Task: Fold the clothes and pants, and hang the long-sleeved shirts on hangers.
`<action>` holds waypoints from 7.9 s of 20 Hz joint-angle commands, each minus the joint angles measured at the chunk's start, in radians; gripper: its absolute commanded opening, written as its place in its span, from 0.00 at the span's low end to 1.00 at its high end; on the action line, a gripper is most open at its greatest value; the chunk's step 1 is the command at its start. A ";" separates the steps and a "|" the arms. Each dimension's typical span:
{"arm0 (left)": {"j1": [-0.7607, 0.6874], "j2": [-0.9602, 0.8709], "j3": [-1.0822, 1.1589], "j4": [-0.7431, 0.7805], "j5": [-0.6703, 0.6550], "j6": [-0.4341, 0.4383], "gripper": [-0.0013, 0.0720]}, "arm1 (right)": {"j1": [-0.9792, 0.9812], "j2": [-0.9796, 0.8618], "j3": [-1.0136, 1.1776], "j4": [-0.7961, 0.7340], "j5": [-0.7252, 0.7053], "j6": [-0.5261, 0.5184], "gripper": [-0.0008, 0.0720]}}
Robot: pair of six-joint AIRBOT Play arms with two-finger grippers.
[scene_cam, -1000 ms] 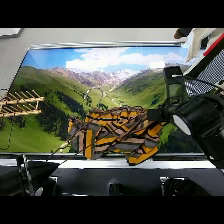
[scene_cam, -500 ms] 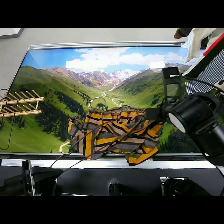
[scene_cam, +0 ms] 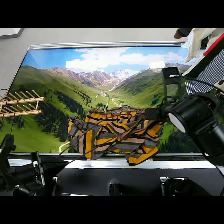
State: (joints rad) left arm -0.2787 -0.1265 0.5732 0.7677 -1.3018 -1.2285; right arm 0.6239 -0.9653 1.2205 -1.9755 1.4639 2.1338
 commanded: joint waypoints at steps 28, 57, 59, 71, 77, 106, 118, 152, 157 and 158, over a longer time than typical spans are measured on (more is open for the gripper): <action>0.000 -0.369 0.002 -0.159 0.167 0.612 0.04 | 0.001 0.116 0.005 0.141 -0.177 -0.016 0.05; -0.190 -0.622 0.002 -0.453 0.433 0.838 0.04 | 0.001 0.121 0.071 0.220 -0.197 -0.055 0.06; -0.192 -0.623 0.002 -0.455 0.433 0.837 0.04 | 0.001 0.121 0.071 0.221 -0.193 -0.056 0.06; -0.192 -0.623 0.002 -0.455 0.433 0.836 0.04 | 0.001 0.128 0.071 0.210 -0.160 -0.066 0.47; -0.192 -0.623 0.002 -0.455 0.433 0.836 0.04 | -0.029 0.181 0.112 -0.141 0.074 0.240 0.58; -0.191 -0.623 0.002 -0.454 0.430 0.836 0.04 | -0.668 -0.135 0.118 0.535 0.051 -1.300 0.96; -0.192 -0.623 0.002 -0.454 0.428 0.835 0.04 | -0.668 -0.212 0.117 0.676 0.039 -1.593 0.92; -0.078 -0.721 0.046 -0.249 0.615 -0.147 0.87 | -0.669 0.097 0.117 0.717 0.110 -1.428 0.04; -0.211 -1.091 0.324 -0.113 0.662 -0.235 0.86 | -0.669 0.094 0.117 0.717 0.104 -1.426 0.05; -0.231 -1.159 0.392 -0.093 0.673 -0.257 0.86 | -0.669 0.093 0.117 0.716 0.104 -1.424 0.05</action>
State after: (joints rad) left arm -0.4526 -1.1053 0.8139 0.5926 -0.6590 -1.4063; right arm -0.0452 -0.8730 1.3373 -1.2629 1.5665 0.7029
